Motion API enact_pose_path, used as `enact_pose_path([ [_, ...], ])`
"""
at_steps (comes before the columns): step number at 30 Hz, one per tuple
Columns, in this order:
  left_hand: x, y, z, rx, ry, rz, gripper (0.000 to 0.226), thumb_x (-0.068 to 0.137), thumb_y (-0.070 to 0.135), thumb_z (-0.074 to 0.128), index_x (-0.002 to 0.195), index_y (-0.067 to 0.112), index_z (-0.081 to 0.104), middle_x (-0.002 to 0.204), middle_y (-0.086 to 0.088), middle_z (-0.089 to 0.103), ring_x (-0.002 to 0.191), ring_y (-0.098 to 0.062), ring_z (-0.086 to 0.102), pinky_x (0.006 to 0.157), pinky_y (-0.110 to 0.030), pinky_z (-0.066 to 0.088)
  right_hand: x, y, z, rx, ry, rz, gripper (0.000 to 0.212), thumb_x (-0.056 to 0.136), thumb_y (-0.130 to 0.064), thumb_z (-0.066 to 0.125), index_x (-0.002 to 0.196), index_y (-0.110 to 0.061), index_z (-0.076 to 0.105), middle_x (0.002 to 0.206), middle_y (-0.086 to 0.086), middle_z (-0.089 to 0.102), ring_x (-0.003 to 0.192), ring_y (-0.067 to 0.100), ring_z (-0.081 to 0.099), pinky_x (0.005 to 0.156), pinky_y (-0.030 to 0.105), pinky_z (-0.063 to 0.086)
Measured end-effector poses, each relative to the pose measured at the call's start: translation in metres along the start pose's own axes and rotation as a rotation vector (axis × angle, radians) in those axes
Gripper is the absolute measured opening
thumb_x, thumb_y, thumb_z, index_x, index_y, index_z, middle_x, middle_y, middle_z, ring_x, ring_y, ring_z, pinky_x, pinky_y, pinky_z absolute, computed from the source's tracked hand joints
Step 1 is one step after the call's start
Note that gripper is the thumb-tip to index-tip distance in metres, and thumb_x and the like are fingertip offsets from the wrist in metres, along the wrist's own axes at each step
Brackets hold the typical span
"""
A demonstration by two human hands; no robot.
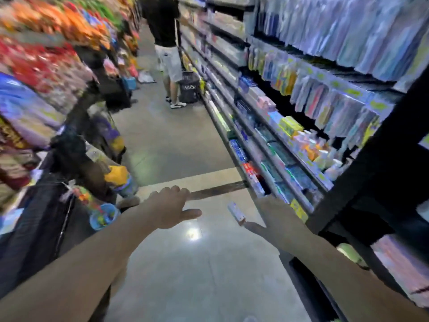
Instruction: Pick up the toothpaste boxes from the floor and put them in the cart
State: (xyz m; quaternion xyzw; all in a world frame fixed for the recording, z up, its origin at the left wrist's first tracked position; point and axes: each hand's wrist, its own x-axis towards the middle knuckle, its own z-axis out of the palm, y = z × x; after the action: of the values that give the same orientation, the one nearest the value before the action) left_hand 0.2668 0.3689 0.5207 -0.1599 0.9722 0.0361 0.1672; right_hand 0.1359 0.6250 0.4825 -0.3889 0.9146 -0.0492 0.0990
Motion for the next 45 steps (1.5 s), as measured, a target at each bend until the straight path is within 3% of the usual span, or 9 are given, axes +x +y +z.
enact_pose_path([
  [6,0.097,-0.040,-0.009,-0.069,-0.013,-0.060,0.073,0.086,0.073,0.041,0.135,0.019,0.044,0.132,-0.007,0.050,0.124,-0.028,0.047,0.100,-0.046,0.041,0.123,0.008,0.008,0.068,-0.056,-0.057,0.077,0.087,-0.072,0.043,0.147,-0.024,0.034,0.146,-0.005,0.039,0.135,0.018,0.036,0.110,0.038,0.032],
  [15,0.270,-0.056,-0.061,-0.063,-0.067,-0.040,0.076,0.086,0.075,0.039,0.141,0.023,0.039,0.137,-0.002,0.048,0.123,-0.026,0.049,0.097,-0.042,0.042,0.294,0.078,-0.005,0.070,-0.110,0.011,0.074,0.088,-0.069,0.043,0.145,-0.022,0.035,0.146,-0.004,0.041,0.135,0.019,0.036,0.105,0.033,0.031],
  [22,0.415,-0.060,-0.089,-0.029,-0.131,0.097,0.075,0.086,0.074,0.042,0.140,0.023,0.040,0.138,-0.003,0.048,0.122,-0.026,0.050,0.098,-0.040,0.042,0.386,0.126,0.001,0.096,-0.147,0.138,0.064,0.090,-0.065,0.046,0.136,-0.021,0.042,0.138,-0.002,0.046,0.128,0.021,0.042,0.102,0.034,0.036],
  [29,0.596,-0.058,-0.082,0.079,-0.248,0.373,0.073,0.087,0.072,0.043,0.138,0.019,0.042,0.135,-0.007,0.049,0.122,-0.028,0.049,0.100,-0.043,0.040,0.482,0.164,0.037,0.141,-0.199,0.409,0.063,0.090,-0.064,0.046,0.134,-0.020,0.044,0.133,0.003,0.049,0.125,0.023,0.046,0.101,0.036,0.039],
  [38,0.764,-0.001,-0.017,0.190,-0.377,0.672,0.072,0.088,0.068,0.047,0.141,0.019,0.039,0.140,-0.008,0.046,0.128,-0.030,0.045,0.103,-0.045,0.037,0.542,0.211,0.125,0.241,-0.238,0.724,0.056,0.093,-0.059,0.046,0.133,-0.020,0.044,0.130,0.004,0.049,0.123,0.024,0.047,0.099,0.037,0.042],
  [45,0.856,0.052,0.131,0.314,-0.396,0.815,0.065,0.091,0.061,0.048,0.138,0.016,0.043,0.142,-0.009,0.046,0.135,-0.028,0.039,0.105,-0.044,0.034,0.565,0.259,0.276,0.277,-0.263,0.823,0.043,0.091,-0.053,0.047,0.123,-0.024,0.048,0.123,-0.001,0.051,0.120,0.021,0.049,0.094,0.034,0.042],
])
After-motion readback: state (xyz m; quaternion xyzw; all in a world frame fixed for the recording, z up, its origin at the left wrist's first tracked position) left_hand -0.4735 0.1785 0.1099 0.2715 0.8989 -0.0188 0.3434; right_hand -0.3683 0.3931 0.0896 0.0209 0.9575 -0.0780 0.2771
